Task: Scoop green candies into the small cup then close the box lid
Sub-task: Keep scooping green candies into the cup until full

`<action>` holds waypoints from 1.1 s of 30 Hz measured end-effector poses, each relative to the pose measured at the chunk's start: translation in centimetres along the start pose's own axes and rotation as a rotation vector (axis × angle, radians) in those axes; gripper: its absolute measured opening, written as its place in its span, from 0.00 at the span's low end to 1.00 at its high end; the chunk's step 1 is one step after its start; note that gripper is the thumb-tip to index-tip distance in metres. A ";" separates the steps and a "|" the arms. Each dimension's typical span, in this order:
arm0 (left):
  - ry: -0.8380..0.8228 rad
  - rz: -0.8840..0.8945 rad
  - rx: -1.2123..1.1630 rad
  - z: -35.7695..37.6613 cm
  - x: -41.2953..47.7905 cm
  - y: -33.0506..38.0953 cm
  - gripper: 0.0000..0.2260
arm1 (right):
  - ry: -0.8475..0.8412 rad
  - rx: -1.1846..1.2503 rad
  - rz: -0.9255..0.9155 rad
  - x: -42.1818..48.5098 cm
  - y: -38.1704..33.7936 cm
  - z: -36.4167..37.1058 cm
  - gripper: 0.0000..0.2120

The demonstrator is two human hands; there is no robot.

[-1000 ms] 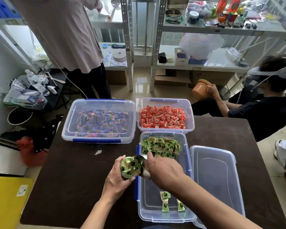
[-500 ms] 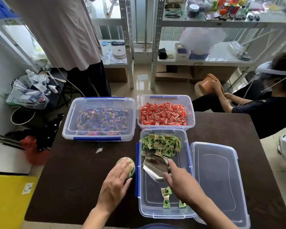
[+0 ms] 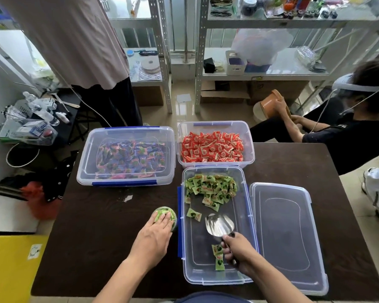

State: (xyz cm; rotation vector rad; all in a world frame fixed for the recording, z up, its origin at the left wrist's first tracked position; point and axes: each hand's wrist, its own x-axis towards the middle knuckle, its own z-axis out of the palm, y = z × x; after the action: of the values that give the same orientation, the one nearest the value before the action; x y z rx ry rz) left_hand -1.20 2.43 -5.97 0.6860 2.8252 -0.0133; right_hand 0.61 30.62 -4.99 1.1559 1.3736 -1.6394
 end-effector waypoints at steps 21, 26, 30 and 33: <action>0.273 -0.331 -0.557 -1.7 -2.5 0.6 0.39 | 0.184 -0.356 -0.255 10.3 -5.0 1.6 0.05; 0.176 -0.427 -0.701 -1.3 -2.0 0.6 0.42 | 0.067 -0.218 -0.198 8.3 -4.2 1.5 0.04; 0.170 -0.450 -0.734 -1.3 -1.8 0.2 0.42 | 0.071 -0.257 -0.267 6.2 -2.8 0.9 0.07; 0.171 -0.469 -0.772 -1.5 -1.7 -0.1 0.42 | 0.092 -0.271 -0.329 4.1 -2.3 0.2 0.07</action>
State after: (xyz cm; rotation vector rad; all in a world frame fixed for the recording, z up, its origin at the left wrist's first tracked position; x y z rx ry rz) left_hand -0.06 1.70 -4.08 -0.1518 2.7293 1.0229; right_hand -3.02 31.06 -7.93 0.8911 1.8598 -1.5677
